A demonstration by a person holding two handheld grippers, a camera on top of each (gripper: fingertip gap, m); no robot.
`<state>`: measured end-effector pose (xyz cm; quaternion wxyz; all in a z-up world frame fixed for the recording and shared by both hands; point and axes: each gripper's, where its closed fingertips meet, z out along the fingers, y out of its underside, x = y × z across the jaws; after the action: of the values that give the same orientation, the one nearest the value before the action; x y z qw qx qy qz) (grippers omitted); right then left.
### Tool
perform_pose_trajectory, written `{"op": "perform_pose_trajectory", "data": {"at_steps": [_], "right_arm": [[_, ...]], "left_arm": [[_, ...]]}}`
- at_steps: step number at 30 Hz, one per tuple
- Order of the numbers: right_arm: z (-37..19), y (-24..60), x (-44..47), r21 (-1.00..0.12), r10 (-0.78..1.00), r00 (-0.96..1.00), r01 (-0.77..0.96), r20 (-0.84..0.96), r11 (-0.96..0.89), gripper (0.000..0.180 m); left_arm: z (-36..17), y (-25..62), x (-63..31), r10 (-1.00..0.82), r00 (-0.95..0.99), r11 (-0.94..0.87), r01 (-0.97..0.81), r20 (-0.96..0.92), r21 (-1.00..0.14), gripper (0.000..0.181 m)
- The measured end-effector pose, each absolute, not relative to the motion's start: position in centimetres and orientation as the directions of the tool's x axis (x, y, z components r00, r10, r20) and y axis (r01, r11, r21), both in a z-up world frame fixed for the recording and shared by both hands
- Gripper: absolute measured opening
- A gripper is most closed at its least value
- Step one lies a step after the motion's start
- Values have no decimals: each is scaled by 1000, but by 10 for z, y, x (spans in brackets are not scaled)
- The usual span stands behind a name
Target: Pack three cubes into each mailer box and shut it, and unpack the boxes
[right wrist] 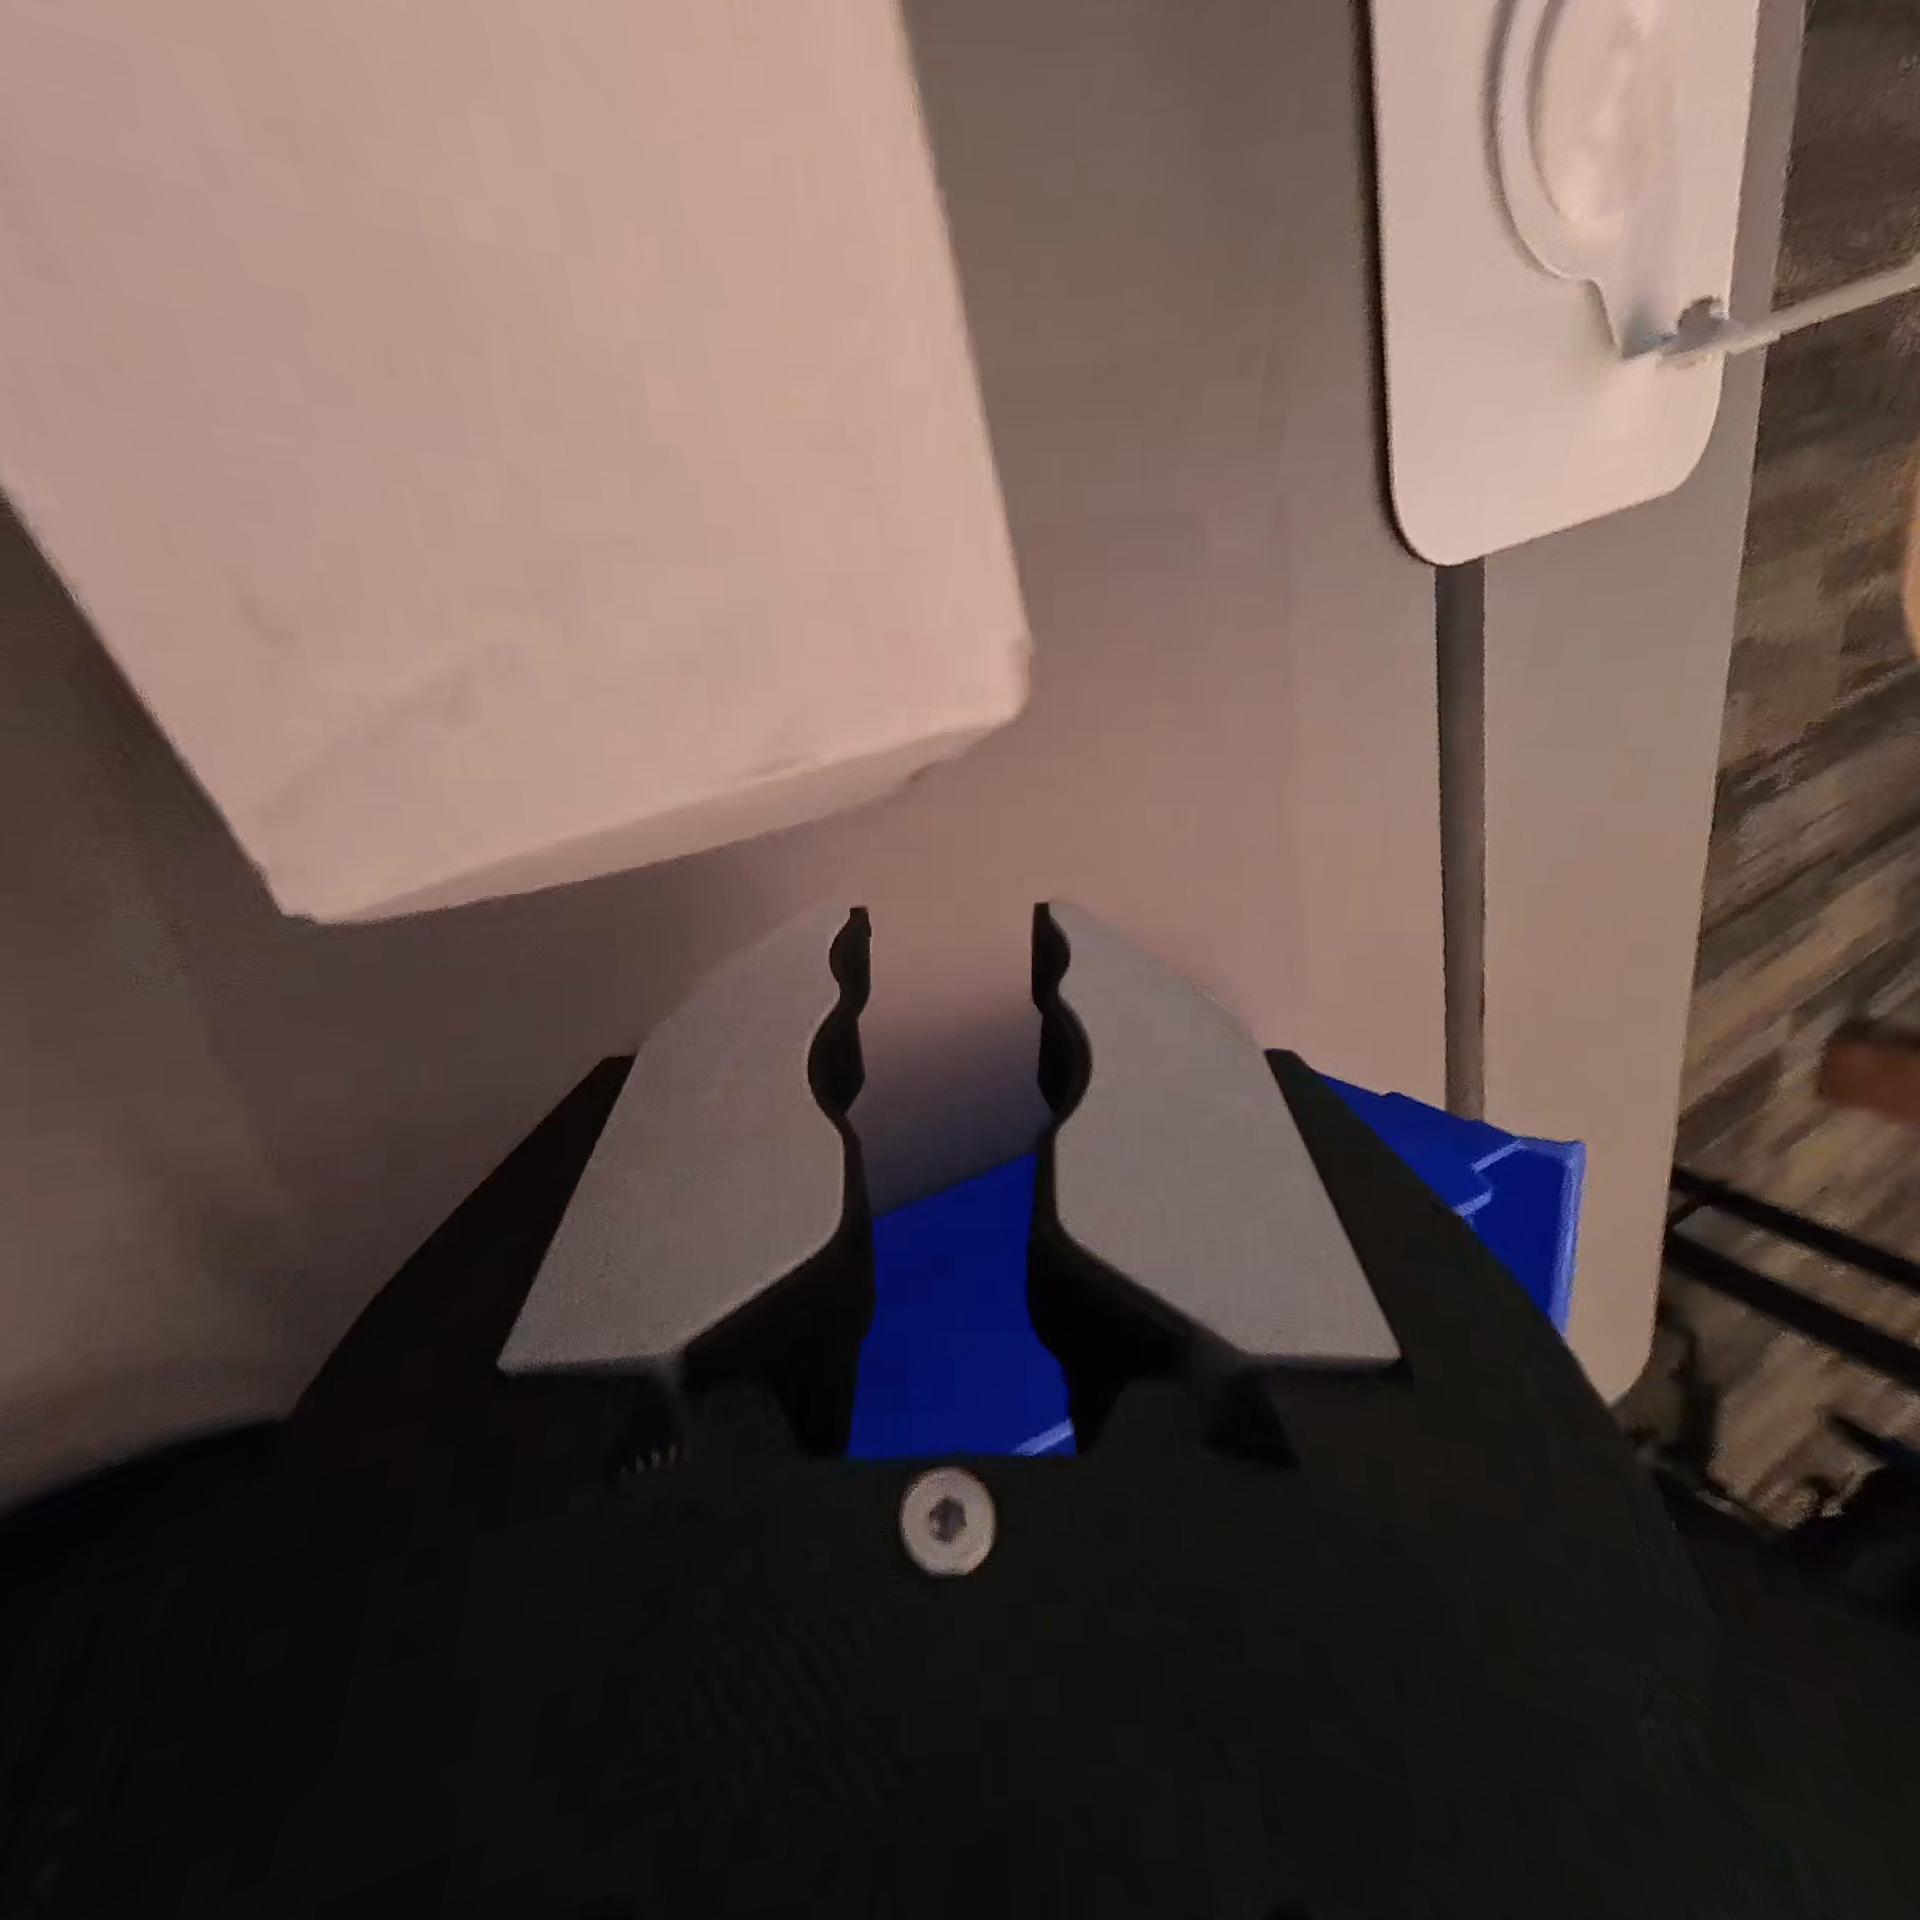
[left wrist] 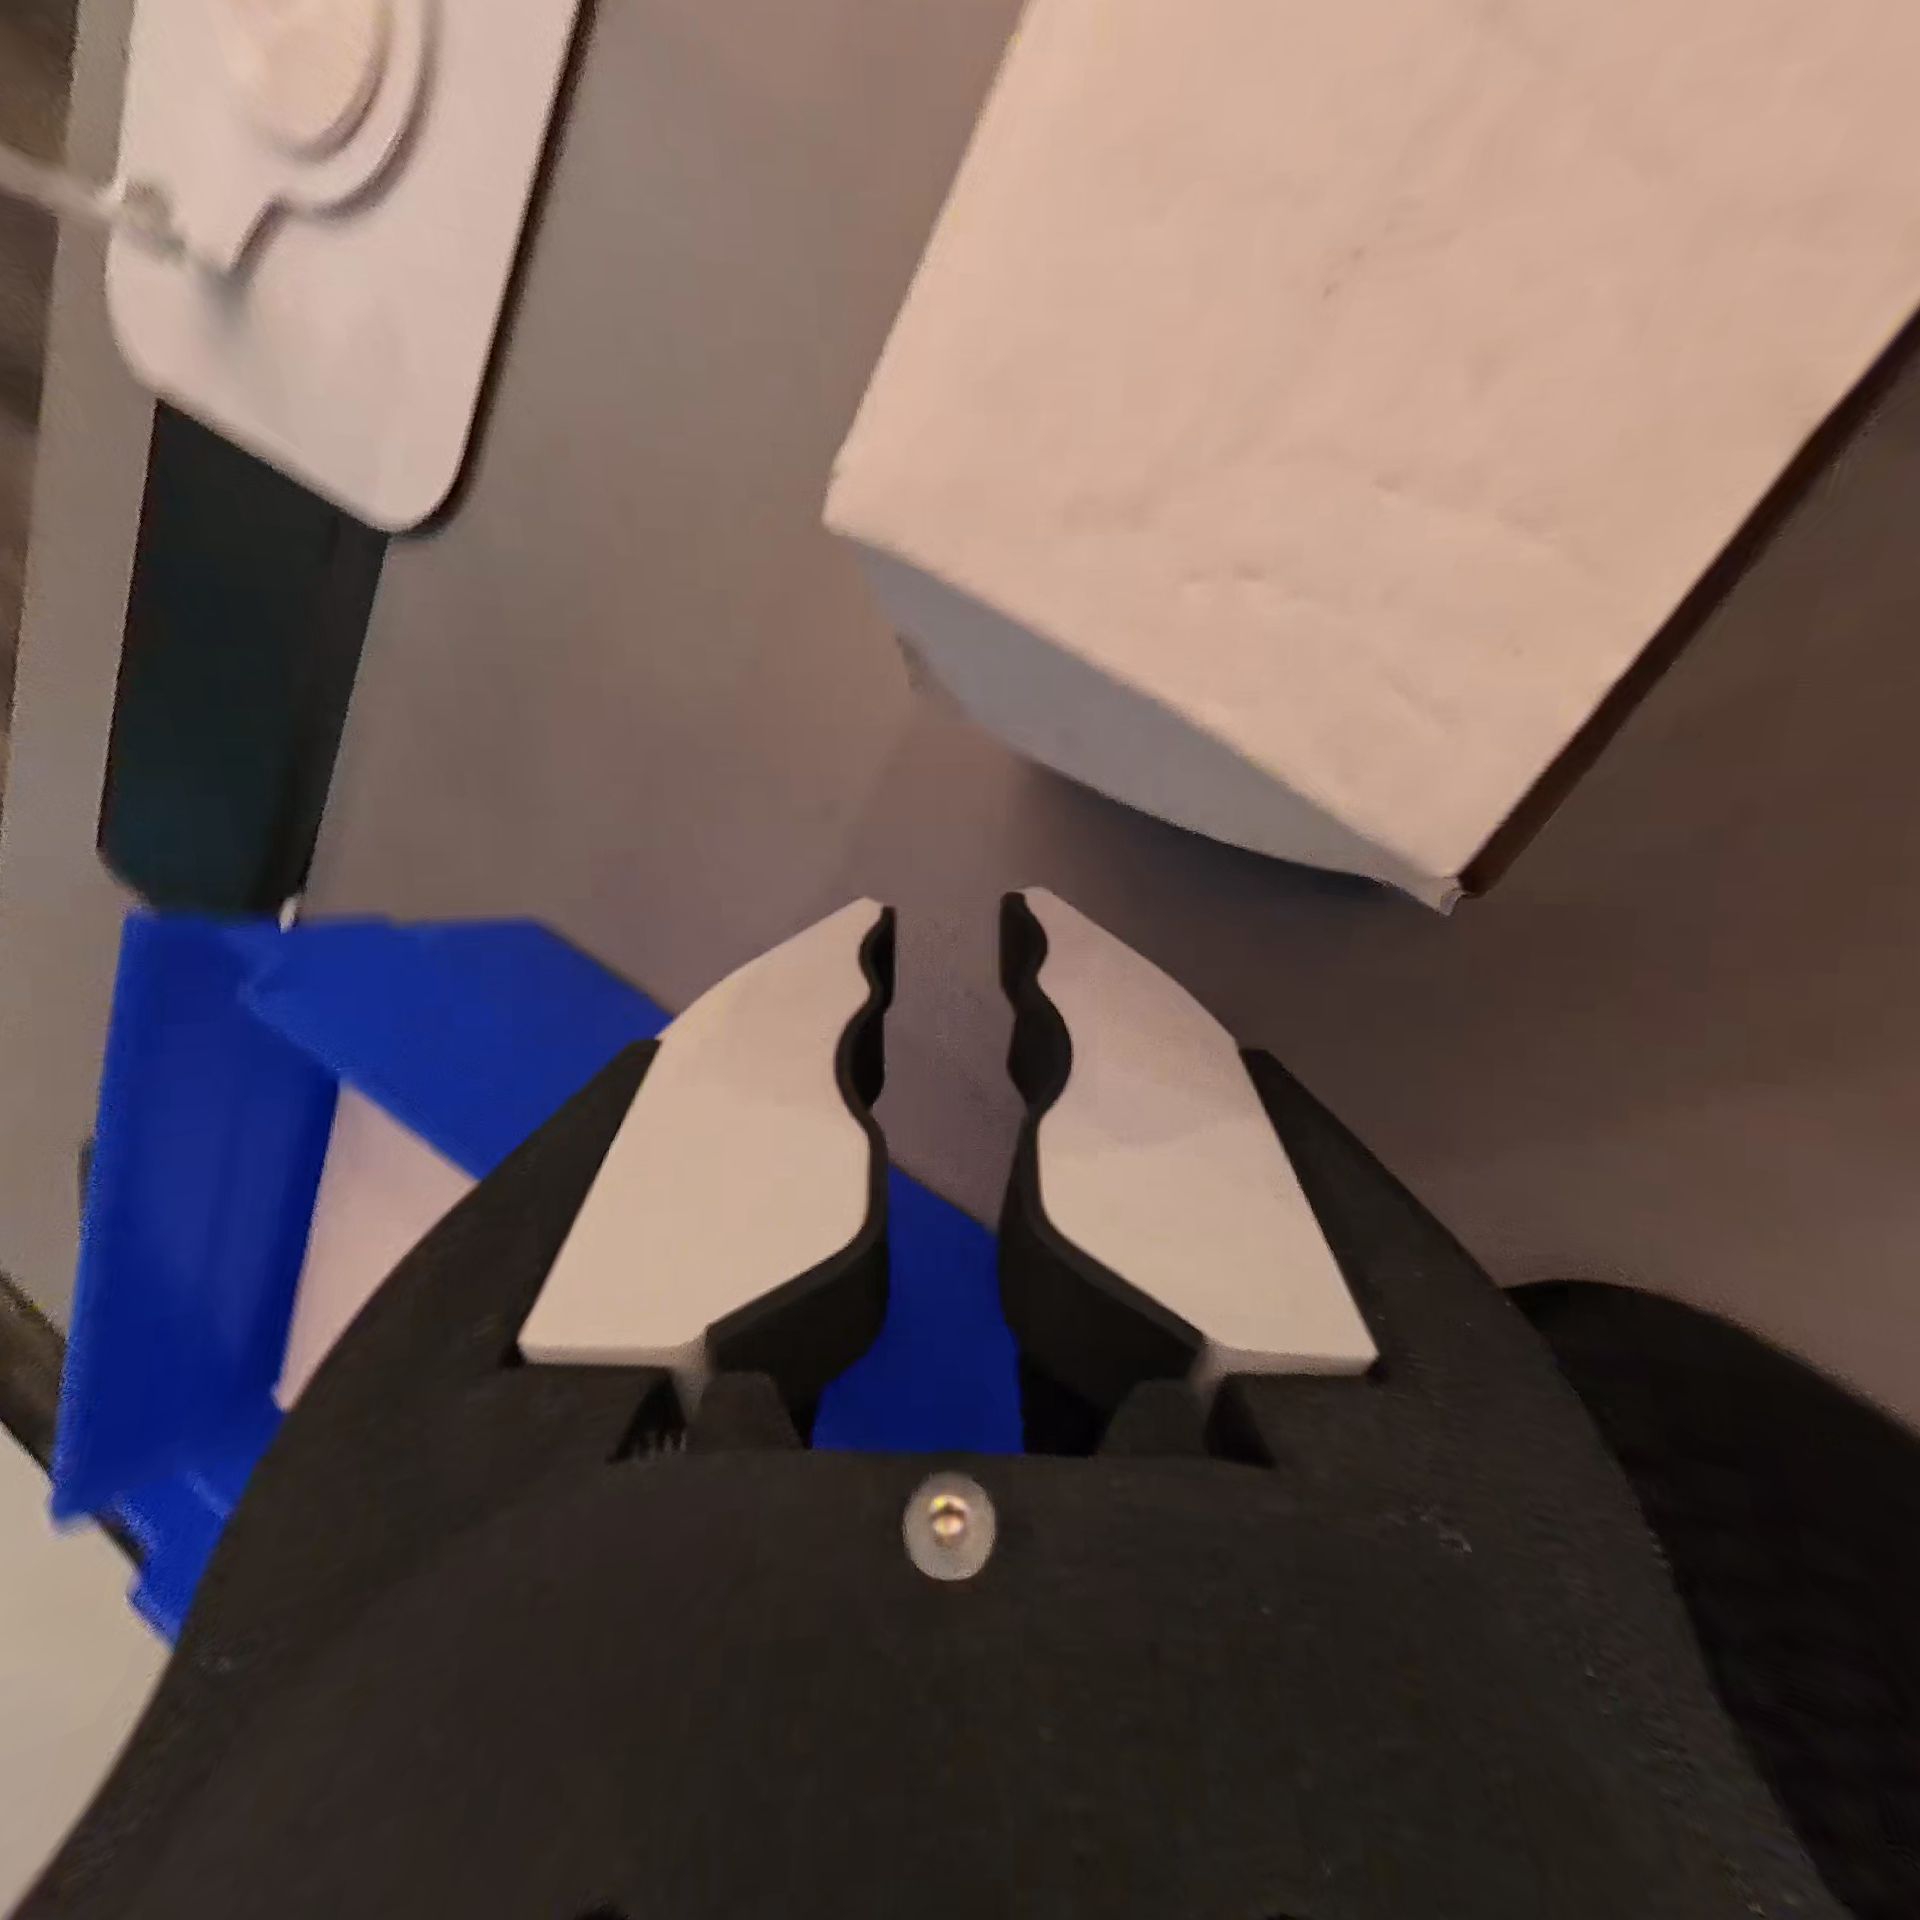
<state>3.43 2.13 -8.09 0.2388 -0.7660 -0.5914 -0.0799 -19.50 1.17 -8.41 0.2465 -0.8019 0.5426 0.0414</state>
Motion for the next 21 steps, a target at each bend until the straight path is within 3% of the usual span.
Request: {"op": "perform_pose_trajectory", "data": {"at_steps": [1,4,8,13,21], "right_arm": [[-81,22,33,-272,870,267,949,413,-162,31],[-78,23,20,-339,885,255,933,390,-120,31],[-75,15,-2,-409,913,195,912,357,-35,31],[-85,10,-7,-364,926,140,931,352,-2,31],[-76,2,-13,-410,933,119,911,340,33,40]], "left_arm": [[-87,15,-192,-873,352,-232,-908,-338,-348,14],[-88,28,-180,-883,227,-70,-929,-412,-363,26],[-90,29,-162,-900,198,-31,-917,-387,-397,37],[-96,22,-159,-884,124,58,-928,-450,-369,27],[-91,11,-161,-859,85,128,-919,-505,-372,27]]}}
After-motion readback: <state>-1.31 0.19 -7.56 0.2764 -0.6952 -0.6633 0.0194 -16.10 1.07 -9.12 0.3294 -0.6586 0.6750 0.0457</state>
